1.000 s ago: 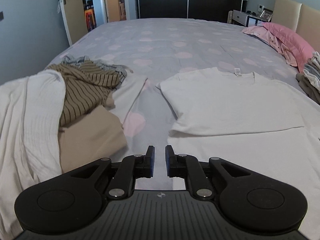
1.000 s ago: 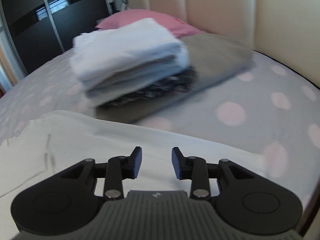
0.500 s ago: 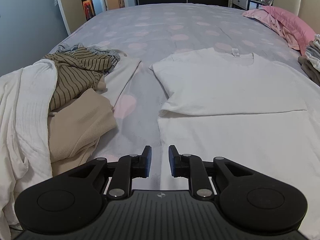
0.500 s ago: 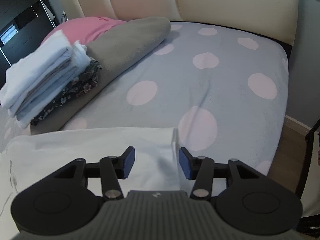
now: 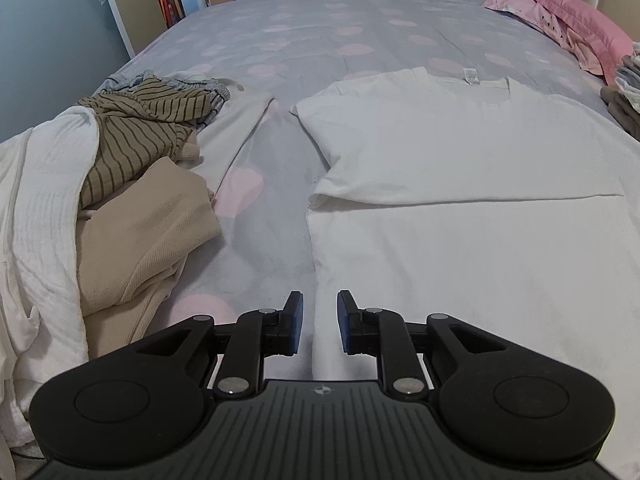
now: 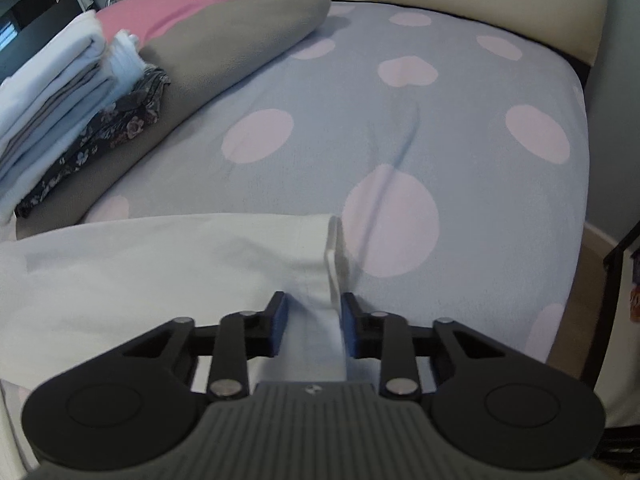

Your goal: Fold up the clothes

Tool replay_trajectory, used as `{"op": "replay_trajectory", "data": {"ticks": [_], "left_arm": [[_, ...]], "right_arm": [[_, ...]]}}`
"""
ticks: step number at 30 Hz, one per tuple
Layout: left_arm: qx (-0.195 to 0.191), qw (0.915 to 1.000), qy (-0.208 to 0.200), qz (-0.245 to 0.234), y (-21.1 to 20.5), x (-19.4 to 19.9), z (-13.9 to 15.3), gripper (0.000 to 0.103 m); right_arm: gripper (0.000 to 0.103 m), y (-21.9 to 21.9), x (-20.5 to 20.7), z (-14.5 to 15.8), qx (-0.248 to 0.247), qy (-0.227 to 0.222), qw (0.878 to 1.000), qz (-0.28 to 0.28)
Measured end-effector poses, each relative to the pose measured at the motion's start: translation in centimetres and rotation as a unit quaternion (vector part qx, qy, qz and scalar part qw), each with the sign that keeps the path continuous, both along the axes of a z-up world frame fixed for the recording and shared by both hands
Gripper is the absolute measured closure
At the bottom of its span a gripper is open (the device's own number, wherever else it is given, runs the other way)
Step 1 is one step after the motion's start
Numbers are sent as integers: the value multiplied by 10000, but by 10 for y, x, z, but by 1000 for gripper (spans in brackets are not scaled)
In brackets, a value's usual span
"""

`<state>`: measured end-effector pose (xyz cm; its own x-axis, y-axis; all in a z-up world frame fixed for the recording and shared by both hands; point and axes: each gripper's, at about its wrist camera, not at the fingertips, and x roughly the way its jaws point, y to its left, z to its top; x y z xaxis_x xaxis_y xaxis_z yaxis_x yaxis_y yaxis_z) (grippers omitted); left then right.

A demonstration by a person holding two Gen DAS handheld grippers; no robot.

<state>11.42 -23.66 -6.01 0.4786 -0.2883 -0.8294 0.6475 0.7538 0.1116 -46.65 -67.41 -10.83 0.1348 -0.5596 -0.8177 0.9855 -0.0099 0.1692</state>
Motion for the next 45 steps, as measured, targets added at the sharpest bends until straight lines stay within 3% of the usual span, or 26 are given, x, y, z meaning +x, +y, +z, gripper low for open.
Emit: {"op": "replay_trajectory", "data": {"ticks": [1, 2, 7, 14, 20, 26, 30, 35, 43, 45], "left_arm": [[4, 10000, -2, -8, 0, 0, 0, 86], [8, 10000, -5, -12, -1, 0, 0, 86], [11, 10000, 34, -24, -5, 0, 0, 86], [-196, 9995, 143, -191, -8, -7, 7, 86], [-239, 9984, 18, -511, -12, -18, 16, 86], [-378, 9963, -53, -773, -14, -25, 26, 86], [-556, 9948, -67, -849, -13, -26, 34, 86], [-693, 9942, 72, -817, -10, -17, 34, 86], [-872, 9925, 419, -750, -9, -10, 25, 86], [-950, 9911, 522, -773, -11, -10, 23, 86]], "right_arm": [[93, 0, 3, 4, -13, -14, 10000, 36], [96, 0, 6, 8, -24, -38, 10000, 72], [96, 11, 40, 49, -482, -340, 9975, 385], [96, 45, 122, 123, -885, -766, 9825, 1446], [96, 86, 197, 171, -1012, -1125, 9605, 2335], [96, 128, 267, 202, -995, -1690, 9238, 3287], [96, 159, 319, 201, -719, -1820, 8939, 4032], [96, 197, 377, 170, -408, -1480, 8638, 4799], [95, 228, 426, 100, 308, -942, 8514, 5151], [90, 229, 431, 92, 509, -1059, 8515, 5110]]}}
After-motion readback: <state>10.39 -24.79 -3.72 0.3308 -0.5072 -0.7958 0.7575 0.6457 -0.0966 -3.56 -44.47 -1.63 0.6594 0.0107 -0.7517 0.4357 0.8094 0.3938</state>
